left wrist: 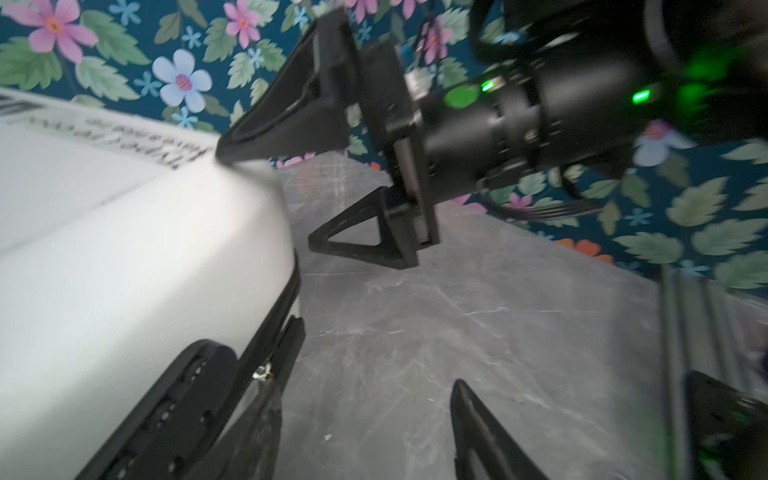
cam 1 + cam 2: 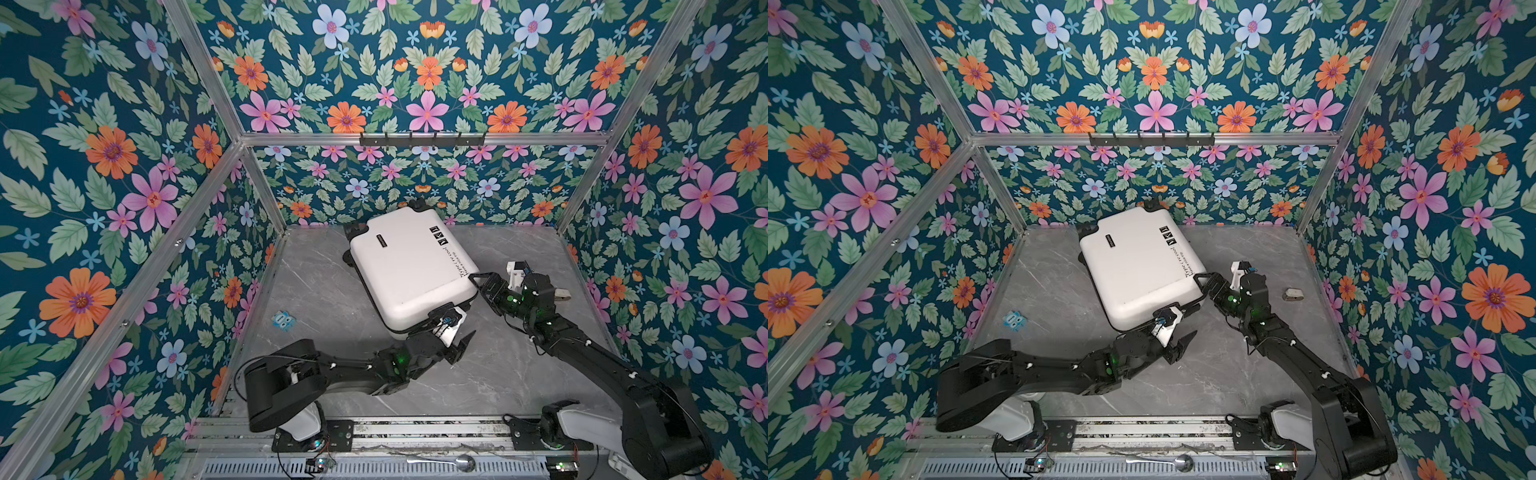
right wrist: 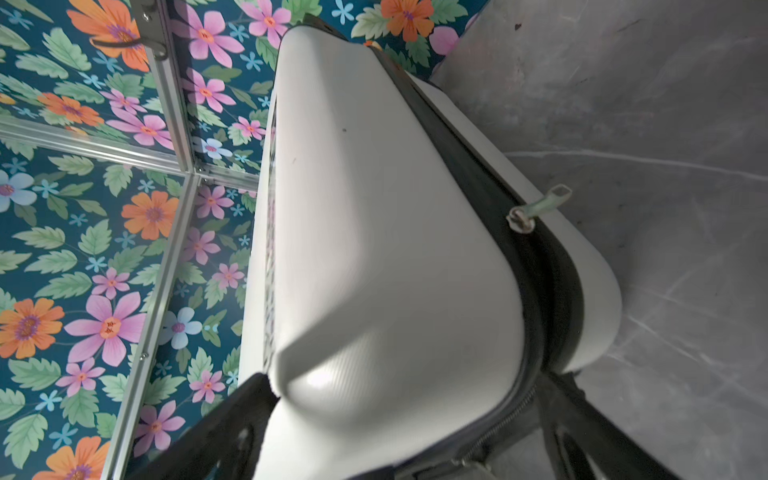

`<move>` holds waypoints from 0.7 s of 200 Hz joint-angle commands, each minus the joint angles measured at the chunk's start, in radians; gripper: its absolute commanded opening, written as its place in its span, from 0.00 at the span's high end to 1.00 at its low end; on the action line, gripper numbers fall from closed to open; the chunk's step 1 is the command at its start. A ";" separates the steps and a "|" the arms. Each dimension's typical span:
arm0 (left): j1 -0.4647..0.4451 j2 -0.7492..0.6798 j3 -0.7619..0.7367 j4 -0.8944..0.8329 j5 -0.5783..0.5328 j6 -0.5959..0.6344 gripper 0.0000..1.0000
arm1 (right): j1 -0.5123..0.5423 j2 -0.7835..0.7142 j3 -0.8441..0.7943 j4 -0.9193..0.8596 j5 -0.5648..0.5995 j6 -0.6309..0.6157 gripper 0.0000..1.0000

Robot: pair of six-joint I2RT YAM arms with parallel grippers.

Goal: Pack the luggage

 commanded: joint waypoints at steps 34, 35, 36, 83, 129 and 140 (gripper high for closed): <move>0.037 -0.386 -0.015 -0.532 -0.196 -0.221 0.33 | -0.006 -0.082 0.097 -0.309 0.044 -0.214 0.01; 0.040 -0.393 -0.017 -0.540 -0.197 -0.225 0.32 | -0.006 -0.081 0.099 -0.311 0.044 -0.217 0.01; 0.044 -0.399 -0.018 -0.547 -0.200 -0.227 0.32 | -0.008 -0.080 0.102 -0.314 0.044 -0.220 0.00; 0.438 -0.636 0.003 -0.806 -0.018 -0.460 0.19 | -0.066 0.027 0.257 -0.379 -0.033 -0.306 0.01; 0.826 -0.506 0.047 -0.760 0.316 -0.572 0.15 | -0.072 0.183 0.396 -0.390 -0.085 -0.351 0.01; 0.876 -0.464 0.037 -0.697 0.355 -0.601 0.15 | -0.073 0.217 0.417 -0.388 -0.094 -0.354 0.01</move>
